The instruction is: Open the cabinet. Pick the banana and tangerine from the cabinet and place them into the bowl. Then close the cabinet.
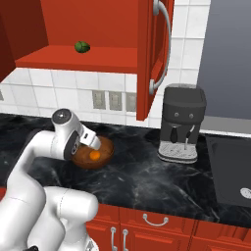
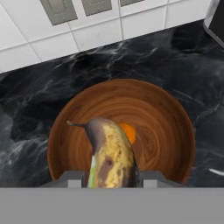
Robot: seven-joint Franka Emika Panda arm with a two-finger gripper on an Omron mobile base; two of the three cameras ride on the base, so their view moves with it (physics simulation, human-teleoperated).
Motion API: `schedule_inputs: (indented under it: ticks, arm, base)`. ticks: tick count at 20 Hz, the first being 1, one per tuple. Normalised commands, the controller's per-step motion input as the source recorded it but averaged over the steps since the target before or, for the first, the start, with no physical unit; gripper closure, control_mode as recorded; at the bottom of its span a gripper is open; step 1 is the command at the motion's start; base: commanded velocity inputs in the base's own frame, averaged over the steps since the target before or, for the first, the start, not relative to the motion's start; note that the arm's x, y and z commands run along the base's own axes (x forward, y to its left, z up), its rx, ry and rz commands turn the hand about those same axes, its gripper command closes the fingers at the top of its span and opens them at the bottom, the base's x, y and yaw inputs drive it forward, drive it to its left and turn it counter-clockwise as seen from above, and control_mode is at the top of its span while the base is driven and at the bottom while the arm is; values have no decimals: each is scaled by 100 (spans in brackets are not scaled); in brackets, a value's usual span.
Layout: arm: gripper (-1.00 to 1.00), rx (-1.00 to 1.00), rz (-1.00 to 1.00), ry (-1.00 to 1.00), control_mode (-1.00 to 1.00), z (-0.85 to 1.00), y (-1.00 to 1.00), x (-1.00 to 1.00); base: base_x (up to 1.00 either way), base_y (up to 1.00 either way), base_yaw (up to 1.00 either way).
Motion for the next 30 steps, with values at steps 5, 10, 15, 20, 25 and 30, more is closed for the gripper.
schedule_inputs:
  ticks: [5,10,15,20,25,30]
  arm:
    - [100,-1,0,0,-100,-5,0,26]
    - [100,0,0,0,-100,-25,0,13]
    - [100,0,0,0,-100,-24,0,16]
    - [-100,-3,0,0,-100,-23,0,16]
    - [-100,-1,0,-1,-100,-5,0,3]
    - [-100,0,0,0,-100,1,0,0]
  base:
    - [0,0,0]
    - [0,0,0]
    - [0,0,0]
    - [0,0,0]
    - [0,0,0]
    - [0,0,0]
